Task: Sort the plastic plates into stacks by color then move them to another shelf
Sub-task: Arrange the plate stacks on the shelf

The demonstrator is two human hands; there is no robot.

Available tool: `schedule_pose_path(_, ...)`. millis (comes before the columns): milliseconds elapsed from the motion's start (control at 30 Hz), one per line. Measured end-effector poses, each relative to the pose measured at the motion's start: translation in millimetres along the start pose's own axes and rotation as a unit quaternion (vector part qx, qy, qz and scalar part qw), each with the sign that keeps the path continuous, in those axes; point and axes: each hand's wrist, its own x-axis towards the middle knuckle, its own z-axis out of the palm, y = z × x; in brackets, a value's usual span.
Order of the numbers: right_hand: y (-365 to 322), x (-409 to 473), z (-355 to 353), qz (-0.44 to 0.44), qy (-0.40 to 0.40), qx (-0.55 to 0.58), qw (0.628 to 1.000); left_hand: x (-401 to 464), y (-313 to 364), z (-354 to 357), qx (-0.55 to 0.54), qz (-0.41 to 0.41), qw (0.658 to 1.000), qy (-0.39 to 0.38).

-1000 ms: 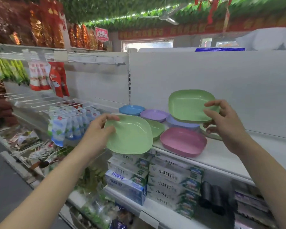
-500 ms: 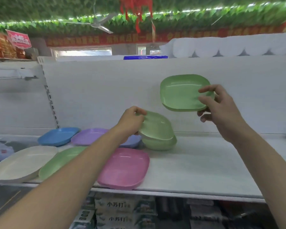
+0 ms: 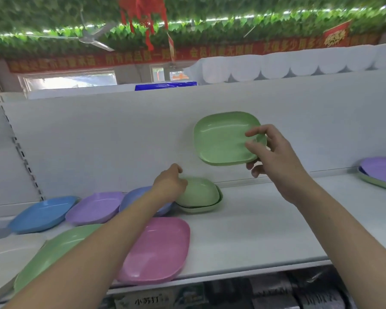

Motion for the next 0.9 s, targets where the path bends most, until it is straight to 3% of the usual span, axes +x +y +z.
schedule_pose_path(233,11,-9,17,0.017,-0.032,-0.013,0.999,-8,-2,0,-0.016,0.036,0.999,-0.027)
schedule_pose_path(400,17,-16,27,0.022,-0.066,-0.024,0.997,-19,-17,-20,-0.016,0.070,0.997,0.013)
schedule_pose_path(733,9,-72,117,0.072,-0.113,-0.035,0.990,-101,-112,-119,-0.019,0.055,0.993,0.098)
schedule_pose_path(900,-15,-119,187,0.071,-0.129,-0.077,0.986,-160,-176,-165,-0.041,0.047,0.993,0.104)
